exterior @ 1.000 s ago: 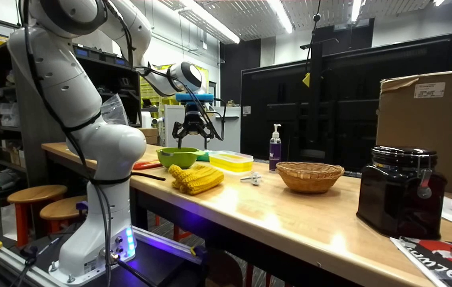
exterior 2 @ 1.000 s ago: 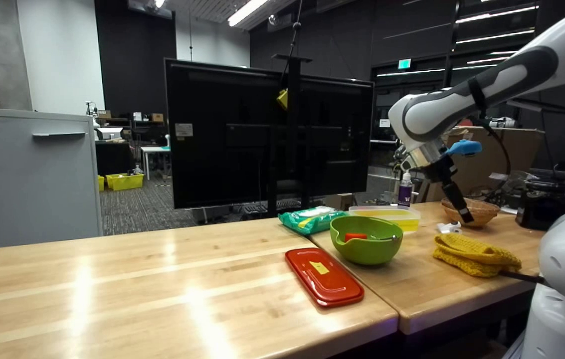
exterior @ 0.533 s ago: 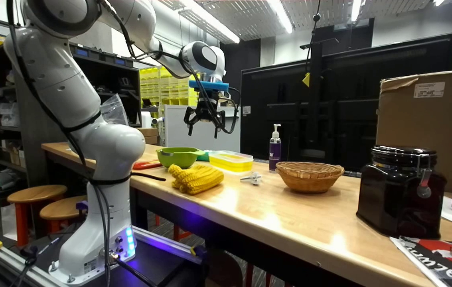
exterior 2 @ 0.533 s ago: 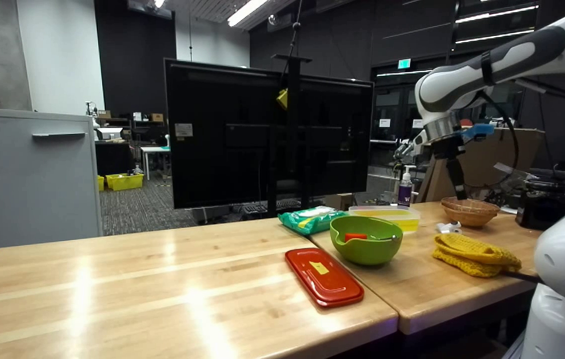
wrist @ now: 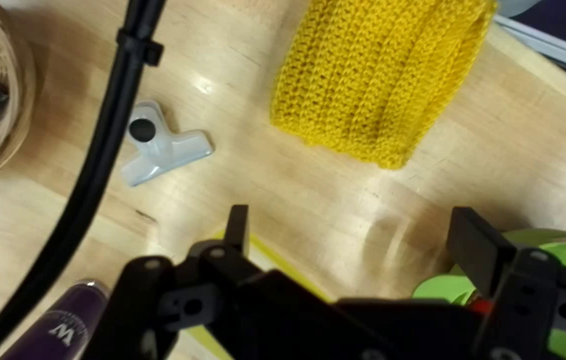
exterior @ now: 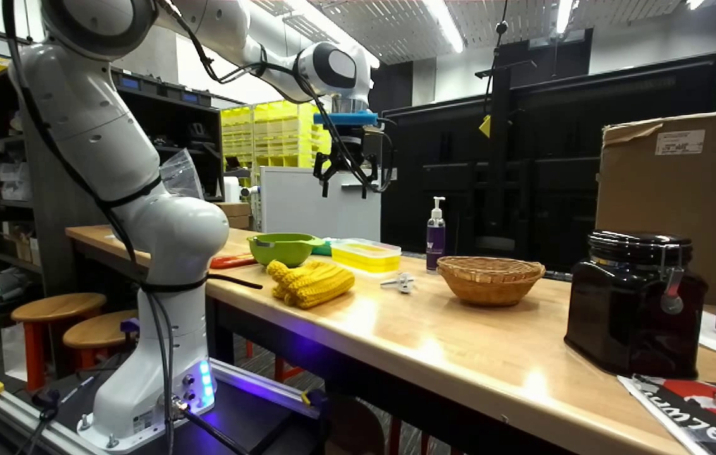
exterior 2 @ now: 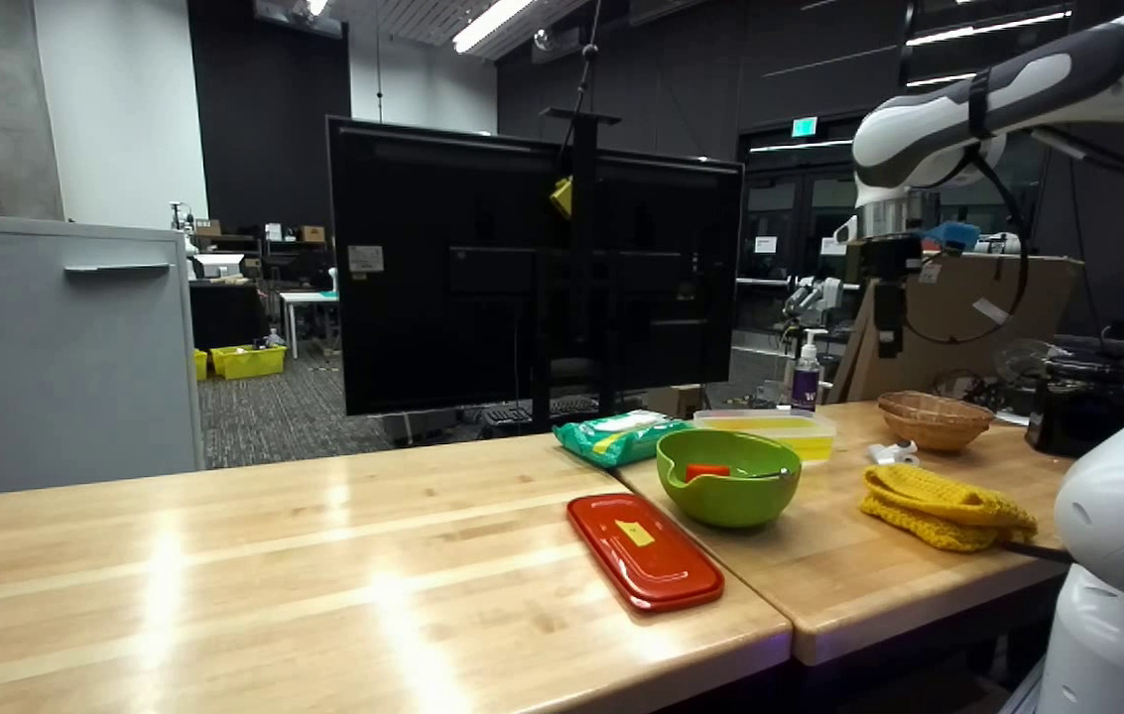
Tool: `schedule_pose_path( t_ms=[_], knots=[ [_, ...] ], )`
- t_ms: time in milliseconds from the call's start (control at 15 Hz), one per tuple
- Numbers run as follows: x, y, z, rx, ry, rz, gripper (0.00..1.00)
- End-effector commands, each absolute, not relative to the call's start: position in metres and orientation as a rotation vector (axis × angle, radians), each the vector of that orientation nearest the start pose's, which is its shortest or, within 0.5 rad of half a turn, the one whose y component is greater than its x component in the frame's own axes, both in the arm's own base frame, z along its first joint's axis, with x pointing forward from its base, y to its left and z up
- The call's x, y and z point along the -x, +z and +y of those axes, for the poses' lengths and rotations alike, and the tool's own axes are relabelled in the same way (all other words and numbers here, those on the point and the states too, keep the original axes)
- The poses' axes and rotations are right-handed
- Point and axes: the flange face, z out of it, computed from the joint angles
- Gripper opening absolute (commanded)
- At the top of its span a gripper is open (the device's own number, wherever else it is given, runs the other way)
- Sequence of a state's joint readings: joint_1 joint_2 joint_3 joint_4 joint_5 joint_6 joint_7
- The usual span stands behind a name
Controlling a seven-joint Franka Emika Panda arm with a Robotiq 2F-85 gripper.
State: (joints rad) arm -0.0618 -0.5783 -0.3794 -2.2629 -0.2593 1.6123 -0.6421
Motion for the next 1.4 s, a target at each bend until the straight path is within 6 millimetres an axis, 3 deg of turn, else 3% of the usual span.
schedule_pose_path(
  t_ms=[0,333,667,733,1333],
  knots=[
    [-0.336,0.575,-0.222,3.163,0.04,-0.334,1.0],
    [-0.349,0.602,-0.243,3.193,-0.068,-0.183,1.0],
    [-0.357,0.614,-0.266,3.159,-0.105,-0.063,1.0],
    [-0.351,0.607,-0.257,3.171,-0.097,-0.113,1.0],
    [-0.356,0.609,-0.265,3.173,-0.094,-0.083,1.0]
  ],
)
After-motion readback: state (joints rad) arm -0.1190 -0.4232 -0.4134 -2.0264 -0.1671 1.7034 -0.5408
